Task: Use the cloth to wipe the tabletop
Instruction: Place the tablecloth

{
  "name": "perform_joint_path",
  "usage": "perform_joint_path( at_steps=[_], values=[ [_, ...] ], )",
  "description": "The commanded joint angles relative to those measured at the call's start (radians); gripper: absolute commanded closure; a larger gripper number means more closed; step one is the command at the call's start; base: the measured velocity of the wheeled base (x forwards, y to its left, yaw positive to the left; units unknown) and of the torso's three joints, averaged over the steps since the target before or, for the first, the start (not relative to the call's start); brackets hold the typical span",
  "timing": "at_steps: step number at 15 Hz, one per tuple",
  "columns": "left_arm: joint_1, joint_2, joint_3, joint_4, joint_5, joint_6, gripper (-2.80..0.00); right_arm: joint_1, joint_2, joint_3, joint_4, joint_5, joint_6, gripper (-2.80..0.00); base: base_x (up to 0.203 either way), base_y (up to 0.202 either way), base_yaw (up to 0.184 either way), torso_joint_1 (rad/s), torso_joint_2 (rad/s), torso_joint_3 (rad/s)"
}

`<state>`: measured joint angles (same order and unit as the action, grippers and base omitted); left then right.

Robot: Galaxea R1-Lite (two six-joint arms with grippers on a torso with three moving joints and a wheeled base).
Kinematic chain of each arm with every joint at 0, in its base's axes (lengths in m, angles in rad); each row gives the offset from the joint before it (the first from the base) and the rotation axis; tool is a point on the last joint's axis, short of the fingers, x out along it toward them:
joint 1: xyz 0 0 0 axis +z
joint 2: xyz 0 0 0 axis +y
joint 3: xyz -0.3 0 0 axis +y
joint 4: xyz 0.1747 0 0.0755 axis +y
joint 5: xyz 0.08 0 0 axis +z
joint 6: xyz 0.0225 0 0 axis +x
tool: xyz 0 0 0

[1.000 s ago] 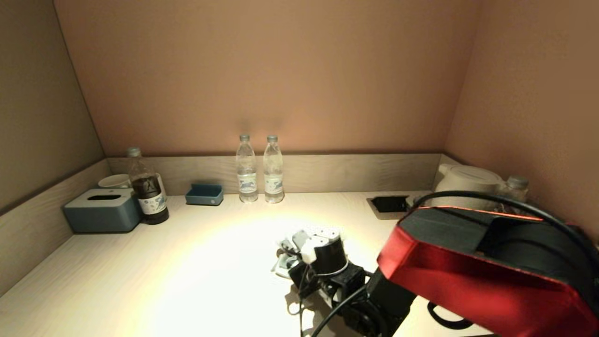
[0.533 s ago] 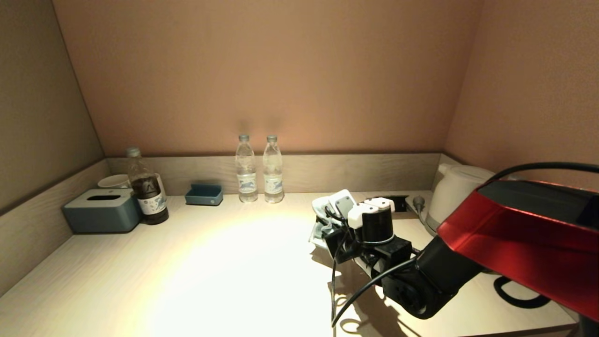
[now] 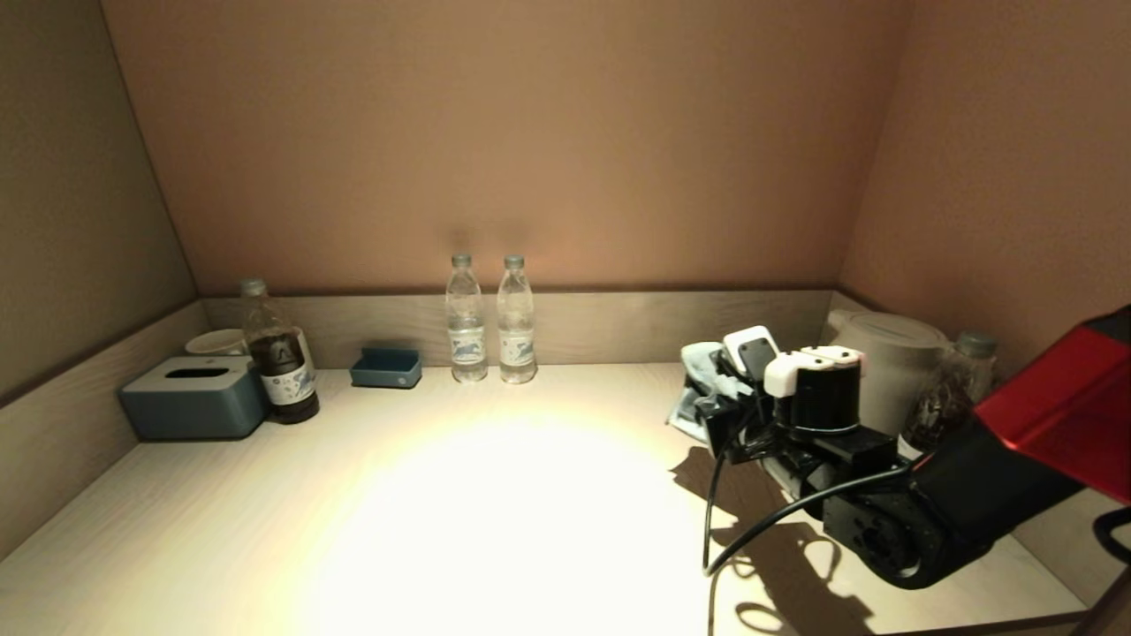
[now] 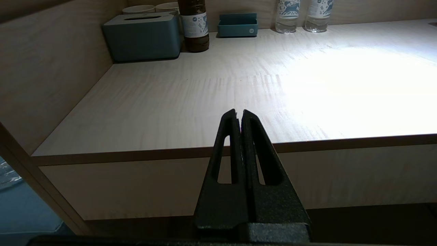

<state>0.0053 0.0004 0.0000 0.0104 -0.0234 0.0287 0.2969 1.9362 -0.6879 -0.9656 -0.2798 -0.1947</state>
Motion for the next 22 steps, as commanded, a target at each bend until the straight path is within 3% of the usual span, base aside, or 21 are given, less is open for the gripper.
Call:
perform_joint_path(
  at_steps=[1, 3, 6, 10, 12, 16, 22],
  values=[
    [0.001, 0.000, 0.000, 0.000, 0.000, 0.000, 0.00, -0.064, -0.025, 0.014, -0.003, -0.001, 0.025, 0.00, 0.000, 0.000, 0.000, 0.000, 0.00, 0.000],
    [0.001, 0.000, 0.000, 0.000, 0.000, 0.000, 0.00, -0.132, -0.045, 0.052, 0.004, -0.001, 0.075, 0.00, 0.000, 0.000, 0.000, 0.000, 0.00, 0.000],
    [0.001, 0.000, 0.000, 0.000, -0.001, 0.000, 0.00, -0.163, -0.077, 0.106, 0.042, -0.002, 0.138, 0.00, 0.000, 0.000, 0.000, 0.000, 0.00, 0.000],
    [0.001, 0.000, 0.000, 0.000, 0.000, 0.000, 0.00, -0.179, -0.149, 0.114, 0.308, -0.001, 0.348, 0.00, 0.000, 0.000, 0.000, 0.000, 0.00, 0.000],
    [0.001, 0.000, 0.000, 0.000, -0.001, 0.000, 0.00, -0.186, -0.184, 0.107, 0.426, -0.002, 0.410, 0.00, 0.000, 0.000, 0.000, 0.000, 0.00, 0.000],
    [0.001, 0.000, 0.000, 0.000, -0.001, 0.000, 0.00, -0.276, -0.214, 0.135, 0.529, -0.002, 0.420, 0.00, 0.000, 0.000, 0.000, 0.000, 0.00, 0.000],
    [0.001, 0.000, 0.000, 0.000, 0.000, 0.000, 0.00, -0.298, -0.252, 0.222, 0.531, -0.004, 0.413, 0.00, 0.000, 0.000, 0.000, 0.000, 0.00, 0.000]
  ],
)
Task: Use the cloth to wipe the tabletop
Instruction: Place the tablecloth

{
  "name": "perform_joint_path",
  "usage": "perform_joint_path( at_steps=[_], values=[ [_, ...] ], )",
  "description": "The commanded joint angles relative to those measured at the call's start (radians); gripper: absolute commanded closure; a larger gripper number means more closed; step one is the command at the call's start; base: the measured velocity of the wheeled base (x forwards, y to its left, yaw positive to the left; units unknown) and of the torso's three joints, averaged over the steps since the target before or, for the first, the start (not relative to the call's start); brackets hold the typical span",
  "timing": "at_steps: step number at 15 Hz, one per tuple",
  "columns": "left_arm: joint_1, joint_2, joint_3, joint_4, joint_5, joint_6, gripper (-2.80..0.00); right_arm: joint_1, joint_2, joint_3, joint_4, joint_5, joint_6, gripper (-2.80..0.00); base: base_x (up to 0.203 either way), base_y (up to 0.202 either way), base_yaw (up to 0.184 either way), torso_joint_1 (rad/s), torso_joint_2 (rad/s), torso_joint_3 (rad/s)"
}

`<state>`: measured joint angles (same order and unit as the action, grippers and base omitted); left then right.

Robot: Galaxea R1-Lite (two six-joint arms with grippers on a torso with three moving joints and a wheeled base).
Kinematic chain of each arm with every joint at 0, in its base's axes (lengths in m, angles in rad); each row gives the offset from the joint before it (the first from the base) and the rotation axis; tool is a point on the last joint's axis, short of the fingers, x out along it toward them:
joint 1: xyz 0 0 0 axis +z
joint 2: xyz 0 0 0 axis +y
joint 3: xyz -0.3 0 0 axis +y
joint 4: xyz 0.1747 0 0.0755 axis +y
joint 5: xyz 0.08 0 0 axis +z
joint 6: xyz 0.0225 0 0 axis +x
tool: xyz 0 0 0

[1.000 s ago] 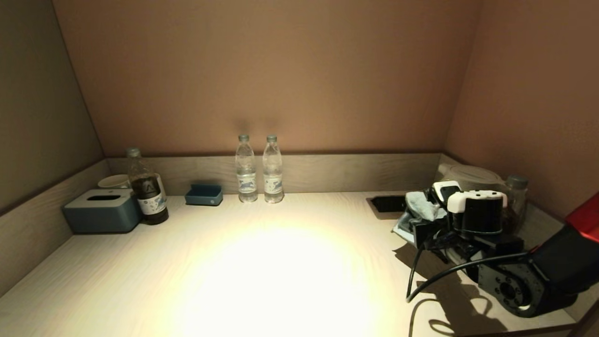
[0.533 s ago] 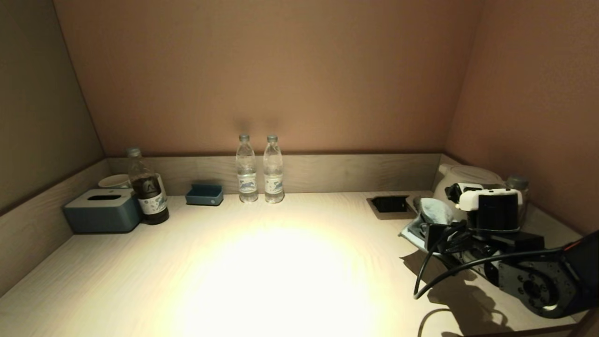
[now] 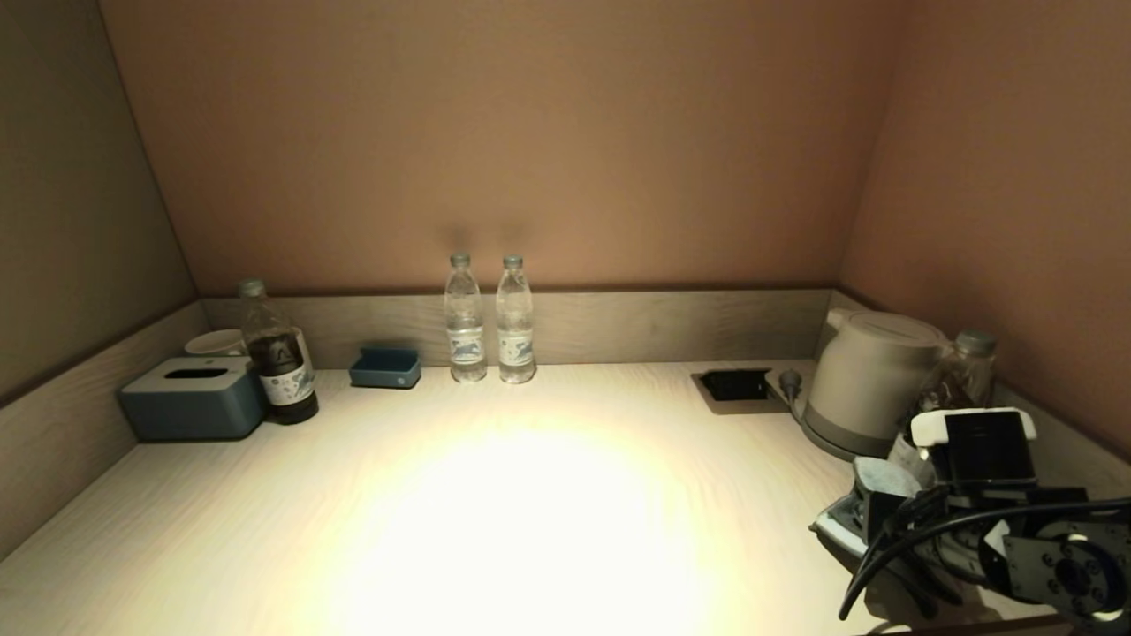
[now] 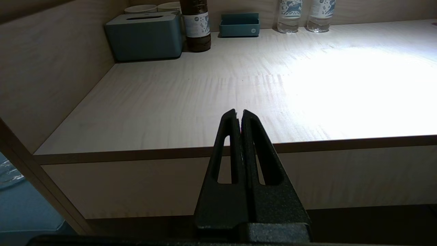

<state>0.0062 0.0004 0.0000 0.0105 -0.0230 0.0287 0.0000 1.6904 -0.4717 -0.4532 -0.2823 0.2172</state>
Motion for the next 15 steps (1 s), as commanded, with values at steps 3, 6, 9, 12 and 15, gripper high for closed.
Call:
perform_joint_path(
  at_steps=[3, 6, 9, 12, 15],
  values=[
    [0.000, 0.000, 0.000, 0.000, 0.000, 0.000, 0.00, -0.002, -0.006, 0.013, 0.018, -0.021, -0.001, 0.00, 0.000, 0.000, 0.000, 0.000, 0.00, 0.000],
    [0.000, 0.000, 0.000, 0.000, 0.000, 0.000, 0.00, -0.002, 0.006, -0.004, 0.016, -0.023, -0.002, 0.00, 0.000, 0.000, 0.000, 0.000, 0.00, 0.000],
    [0.000, 0.000, 0.000, 0.000, 0.000, 0.000, 0.00, -0.011, 0.038, -0.027, 0.016, -0.024, -0.001, 0.00, 0.000, 0.000, 0.000, 0.000, 0.00, 0.000],
    [0.000, 0.000, 0.000, 0.000, 0.000, 0.000, 0.00, -0.051, 0.075, -0.051, 0.016, -0.038, 0.000, 0.00, 0.000, 0.000, 0.000, 0.000, 0.00, 0.000],
    [0.000, 0.000, 0.000, 0.000, -0.002, 0.000, 0.00, -0.086, 0.077, -0.053, 0.016, -0.039, -0.001, 0.00, 0.000, 0.000, 0.000, 0.000, 0.00, 0.000]
  ],
)
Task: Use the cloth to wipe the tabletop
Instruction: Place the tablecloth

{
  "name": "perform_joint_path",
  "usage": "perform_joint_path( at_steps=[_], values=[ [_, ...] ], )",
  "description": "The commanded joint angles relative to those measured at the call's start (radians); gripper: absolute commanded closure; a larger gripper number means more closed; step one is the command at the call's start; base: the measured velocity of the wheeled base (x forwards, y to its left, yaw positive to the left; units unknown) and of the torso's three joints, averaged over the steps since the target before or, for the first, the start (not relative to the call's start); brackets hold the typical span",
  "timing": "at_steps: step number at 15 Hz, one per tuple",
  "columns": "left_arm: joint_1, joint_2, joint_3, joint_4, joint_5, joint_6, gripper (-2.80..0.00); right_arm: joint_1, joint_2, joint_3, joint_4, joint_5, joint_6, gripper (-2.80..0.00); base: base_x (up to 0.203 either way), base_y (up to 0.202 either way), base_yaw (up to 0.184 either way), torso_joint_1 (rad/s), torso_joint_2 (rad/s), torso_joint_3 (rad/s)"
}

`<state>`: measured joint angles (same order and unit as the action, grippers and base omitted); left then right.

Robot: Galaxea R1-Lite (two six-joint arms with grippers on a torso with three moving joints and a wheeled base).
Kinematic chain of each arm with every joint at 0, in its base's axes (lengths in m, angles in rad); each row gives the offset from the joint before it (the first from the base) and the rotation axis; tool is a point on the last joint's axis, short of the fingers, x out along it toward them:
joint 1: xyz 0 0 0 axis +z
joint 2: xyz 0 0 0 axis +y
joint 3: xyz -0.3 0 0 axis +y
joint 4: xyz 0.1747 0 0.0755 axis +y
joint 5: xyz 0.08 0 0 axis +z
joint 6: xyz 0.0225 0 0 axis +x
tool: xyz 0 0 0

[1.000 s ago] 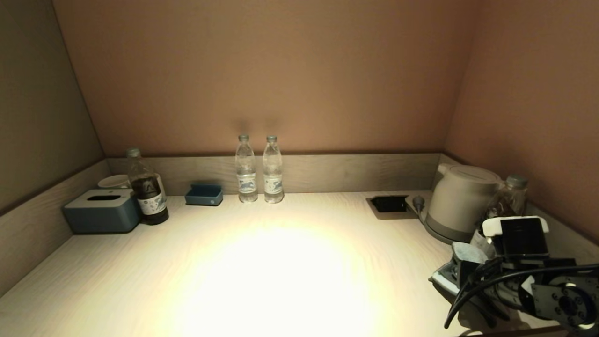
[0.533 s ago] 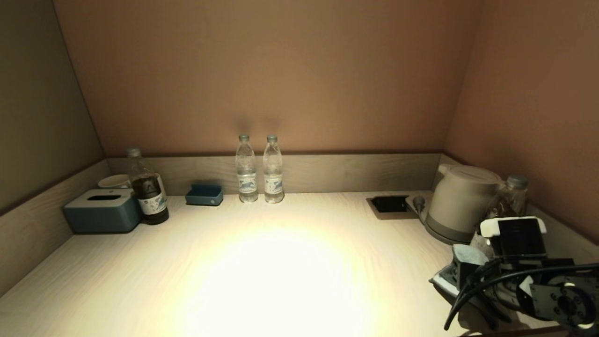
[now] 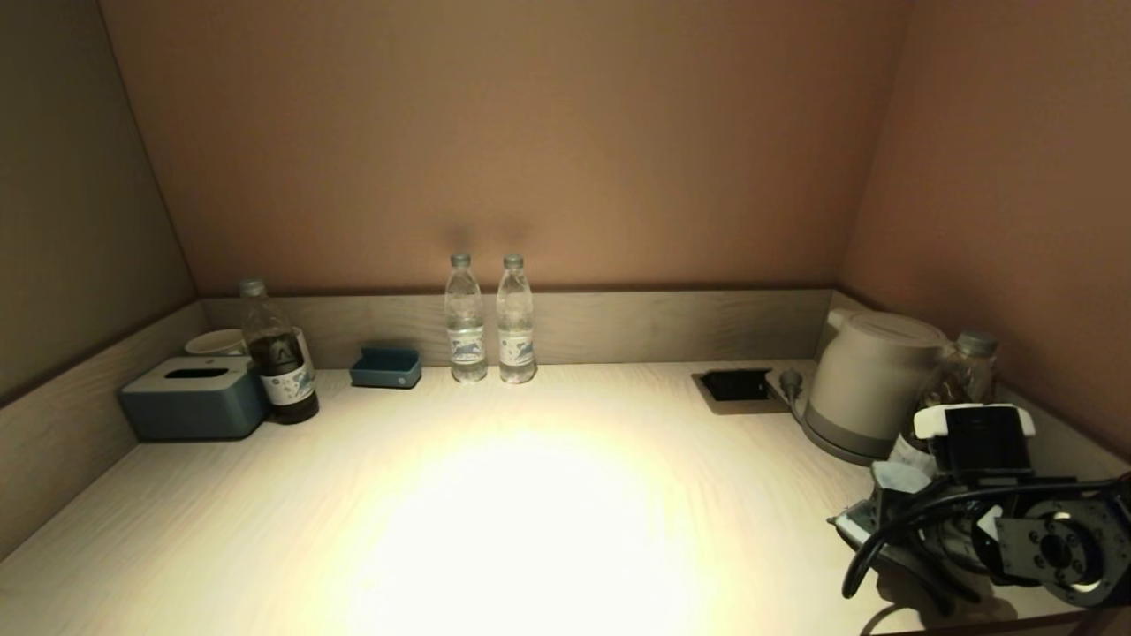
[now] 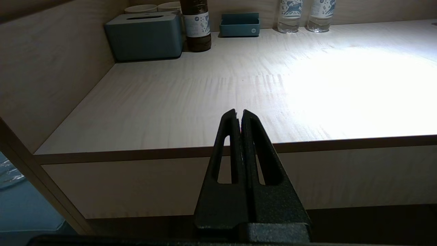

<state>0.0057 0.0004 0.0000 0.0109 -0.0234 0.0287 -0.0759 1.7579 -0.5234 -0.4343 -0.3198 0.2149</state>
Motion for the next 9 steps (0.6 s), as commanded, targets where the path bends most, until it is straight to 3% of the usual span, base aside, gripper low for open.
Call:
perform_joint_path(
  at_steps=[1, 9],
  values=[
    [0.000, 0.000, 0.000, 0.000, 0.000, 0.000, 0.00, -0.013, 0.009, 0.000, -0.003, -0.002, 0.001, 0.00, 0.000, 0.000, 0.000, 0.000, 0.00, 0.000],
    [0.000, 0.000, 0.000, 0.000, 0.000, 0.000, 0.00, -0.015, -0.027, 0.011, 0.001, -0.096, 0.039, 0.00, 0.000, 0.000, 0.000, 0.000, 0.00, 0.000]
  ],
)
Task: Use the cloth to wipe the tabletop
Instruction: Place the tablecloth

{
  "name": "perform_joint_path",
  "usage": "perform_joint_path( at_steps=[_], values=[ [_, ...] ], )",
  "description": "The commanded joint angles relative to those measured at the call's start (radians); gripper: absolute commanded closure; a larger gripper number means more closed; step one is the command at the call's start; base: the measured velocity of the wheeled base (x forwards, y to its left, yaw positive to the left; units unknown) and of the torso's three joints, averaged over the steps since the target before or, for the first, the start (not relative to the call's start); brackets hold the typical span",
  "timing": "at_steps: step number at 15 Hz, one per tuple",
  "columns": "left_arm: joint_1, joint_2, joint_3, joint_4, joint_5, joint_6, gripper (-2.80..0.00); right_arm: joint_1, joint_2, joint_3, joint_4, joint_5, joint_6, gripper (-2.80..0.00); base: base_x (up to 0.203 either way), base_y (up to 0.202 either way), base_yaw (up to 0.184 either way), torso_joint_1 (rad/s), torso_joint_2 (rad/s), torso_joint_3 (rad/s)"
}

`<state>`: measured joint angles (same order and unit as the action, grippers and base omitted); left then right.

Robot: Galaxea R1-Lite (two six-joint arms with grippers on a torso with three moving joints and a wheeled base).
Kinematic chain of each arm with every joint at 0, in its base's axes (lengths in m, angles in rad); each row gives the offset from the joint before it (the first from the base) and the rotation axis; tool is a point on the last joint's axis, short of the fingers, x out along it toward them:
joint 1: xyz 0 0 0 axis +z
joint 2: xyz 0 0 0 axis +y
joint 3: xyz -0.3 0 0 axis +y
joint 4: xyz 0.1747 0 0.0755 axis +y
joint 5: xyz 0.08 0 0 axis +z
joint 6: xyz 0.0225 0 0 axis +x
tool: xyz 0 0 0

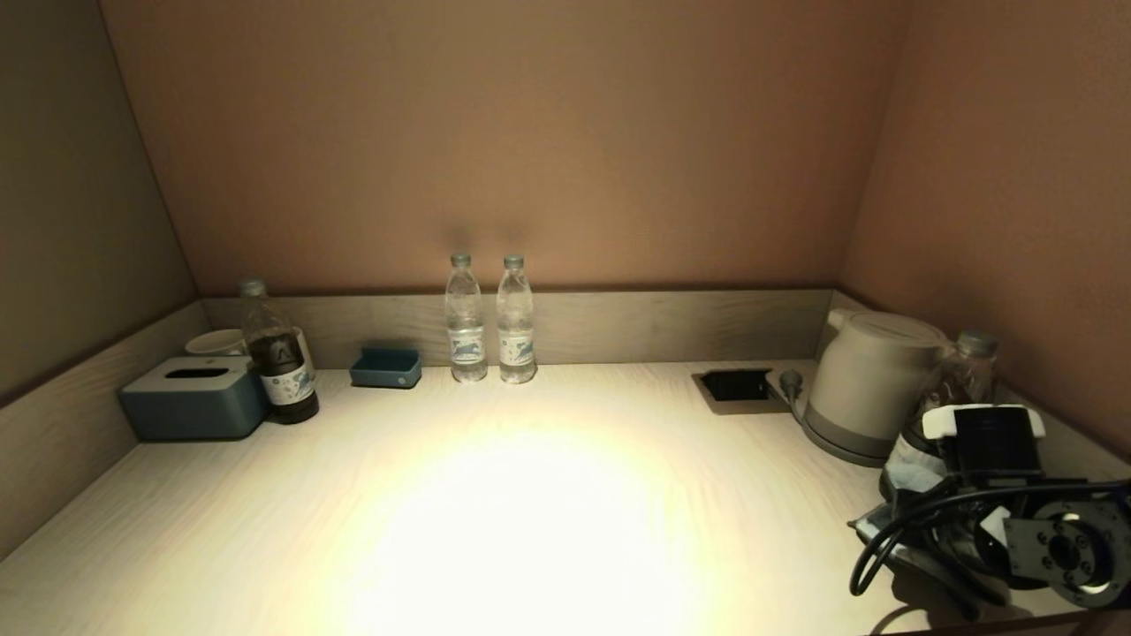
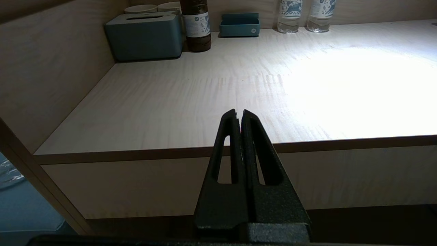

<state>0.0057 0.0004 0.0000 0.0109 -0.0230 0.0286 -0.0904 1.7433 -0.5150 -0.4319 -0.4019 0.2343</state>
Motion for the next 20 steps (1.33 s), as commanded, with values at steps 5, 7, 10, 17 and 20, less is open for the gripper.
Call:
perform_joint_path(
  at_steps=[5, 7, 10, 17, 20],
  values=[
    [0.000, 0.000, 0.000, 0.000, 0.000, 0.001, 0.00, 0.000, -0.009, 0.002, 0.001, -0.018, 0.063, 0.00, 0.000, 0.000, 0.000, 0.000, 0.00, 0.000],
    [0.000, 0.000, 0.000, 0.000, 0.000, 0.001, 0.00, -0.002, 0.012, -0.003, 0.001, -0.018, 0.091, 0.00, 0.000, 0.000, 0.000, 0.000, 0.00, 0.000],
    [0.000, 0.000, 0.000, 0.000, 0.000, 0.001, 0.00, -0.003, 0.033, -0.004, 0.001, -0.019, 0.131, 0.00, 0.000, 0.000, 0.000, 0.000, 0.00, 0.000],
    [0.000, 0.000, 0.000, 0.000, 0.000, 0.001, 0.00, -0.025, 0.053, -0.005, -0.004, -0.029, 0.161, 0.00, 0.000, 0.000, 0.000, 0.000, 0.00, 0.000],
    [0.000, 0.000, 0.000, 0.000, 0.000, 0.001, 0.00, -0.036, 0.053, -0.005, -0.005, -0.028, 0.163, 0.00, 0.000, 0.000, 0.000, 0.000, 0.00, 0.000]
  ],
)
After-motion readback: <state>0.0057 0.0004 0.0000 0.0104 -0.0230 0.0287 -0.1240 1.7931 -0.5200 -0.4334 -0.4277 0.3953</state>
